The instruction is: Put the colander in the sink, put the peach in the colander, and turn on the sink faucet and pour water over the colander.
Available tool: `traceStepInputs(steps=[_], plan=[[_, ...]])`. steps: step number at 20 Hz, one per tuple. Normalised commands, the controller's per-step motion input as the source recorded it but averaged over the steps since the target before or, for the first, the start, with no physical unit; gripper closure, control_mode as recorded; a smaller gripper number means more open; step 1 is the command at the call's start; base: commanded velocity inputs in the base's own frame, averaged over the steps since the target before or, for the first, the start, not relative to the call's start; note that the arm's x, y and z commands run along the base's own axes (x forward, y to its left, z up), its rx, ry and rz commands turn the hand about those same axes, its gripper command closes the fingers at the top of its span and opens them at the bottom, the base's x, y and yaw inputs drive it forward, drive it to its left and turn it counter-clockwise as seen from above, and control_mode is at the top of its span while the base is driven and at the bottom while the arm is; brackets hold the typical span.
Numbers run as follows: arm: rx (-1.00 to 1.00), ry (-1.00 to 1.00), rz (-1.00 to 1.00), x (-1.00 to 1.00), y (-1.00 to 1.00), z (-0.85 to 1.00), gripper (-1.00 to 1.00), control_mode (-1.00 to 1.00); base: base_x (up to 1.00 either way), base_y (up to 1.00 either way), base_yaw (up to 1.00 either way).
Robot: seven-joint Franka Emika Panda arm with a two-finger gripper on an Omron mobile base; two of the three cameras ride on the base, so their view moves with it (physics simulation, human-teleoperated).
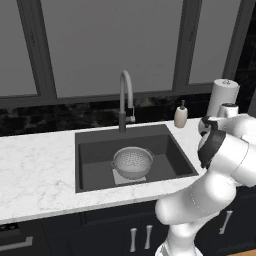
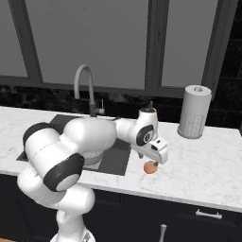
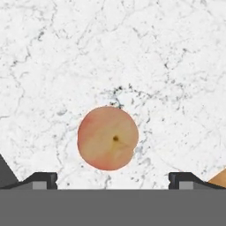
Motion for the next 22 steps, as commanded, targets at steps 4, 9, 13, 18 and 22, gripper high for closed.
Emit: traceStepInputs(steps=[4, 9, 13, 18, 22], plan=[[0.05, 0.0, 0.01, 0.09, -0.21, -0.4, -1.0, -1.0, 0.0, 0.0, 0.0], [0.03, 0.0, 0.0, 0.0, -0.15, -0.22, -1.0, -1.0, 0.0, 0.0, 0.0], [0.0, 0.0, 0.0, -0.01, 0.06, 0.0, -1.0, -1.0, 0.0, 0.0, 0.0], [0.0, 0.0, -0.01, -0.08, 0.15, -0.05, -1.0, -1.0, 0.0, 0.0, 0.0], [0.0, 0.0, -0.02, -0.01, 0.26, -0.25, -1.0, -1.0, 0.0, 0.0, 0.0]])
